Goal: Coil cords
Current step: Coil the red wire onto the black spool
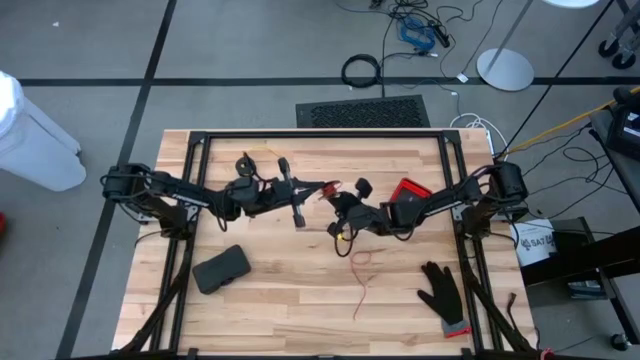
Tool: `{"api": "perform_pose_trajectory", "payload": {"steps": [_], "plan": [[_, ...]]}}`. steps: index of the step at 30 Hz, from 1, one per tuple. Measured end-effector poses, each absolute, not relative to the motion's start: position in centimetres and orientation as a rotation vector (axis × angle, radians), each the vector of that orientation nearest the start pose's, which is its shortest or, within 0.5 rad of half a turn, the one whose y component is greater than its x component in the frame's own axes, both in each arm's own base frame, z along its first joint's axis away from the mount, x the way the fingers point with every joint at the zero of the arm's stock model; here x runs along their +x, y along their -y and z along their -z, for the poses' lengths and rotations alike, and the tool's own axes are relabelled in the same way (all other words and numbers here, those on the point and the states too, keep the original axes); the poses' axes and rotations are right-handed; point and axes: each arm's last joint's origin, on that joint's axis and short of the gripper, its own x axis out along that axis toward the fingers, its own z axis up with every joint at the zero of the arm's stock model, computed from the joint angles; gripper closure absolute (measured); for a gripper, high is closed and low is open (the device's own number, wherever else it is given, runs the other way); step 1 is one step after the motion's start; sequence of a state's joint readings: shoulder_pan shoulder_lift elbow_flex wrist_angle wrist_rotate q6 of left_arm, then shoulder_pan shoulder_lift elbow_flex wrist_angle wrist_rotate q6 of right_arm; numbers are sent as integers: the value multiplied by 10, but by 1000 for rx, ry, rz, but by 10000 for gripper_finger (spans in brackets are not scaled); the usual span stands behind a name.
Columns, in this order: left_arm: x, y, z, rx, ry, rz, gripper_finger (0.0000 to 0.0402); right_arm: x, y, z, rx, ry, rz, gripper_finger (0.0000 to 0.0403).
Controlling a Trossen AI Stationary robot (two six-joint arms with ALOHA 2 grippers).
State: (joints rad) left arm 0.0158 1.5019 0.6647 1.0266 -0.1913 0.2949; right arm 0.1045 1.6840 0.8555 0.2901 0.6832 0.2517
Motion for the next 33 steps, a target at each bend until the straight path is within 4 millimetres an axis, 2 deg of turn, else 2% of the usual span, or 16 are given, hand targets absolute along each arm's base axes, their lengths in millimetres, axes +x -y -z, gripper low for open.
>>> {"api": "perform_pose_trajectory", "payload": {"steps": [6,17,24,29,33], "plan": [[307,-15,-235,282,116,-259,401,345,-24,-197,83,-247,588,402],[312,-18,-226,330,87,-312,401,346,-31,-201,118,-207,560,403],[315,-18,-218,344,61,-318,401,355,-45,-222,90,-160,515,403],[316,-18,-215,385,29,-321,401,358,-54,-235,26,-213,518,403],[316,-19,-213,388,6,-332,401,350,-57,-251,-24,-302,569,403]]}}
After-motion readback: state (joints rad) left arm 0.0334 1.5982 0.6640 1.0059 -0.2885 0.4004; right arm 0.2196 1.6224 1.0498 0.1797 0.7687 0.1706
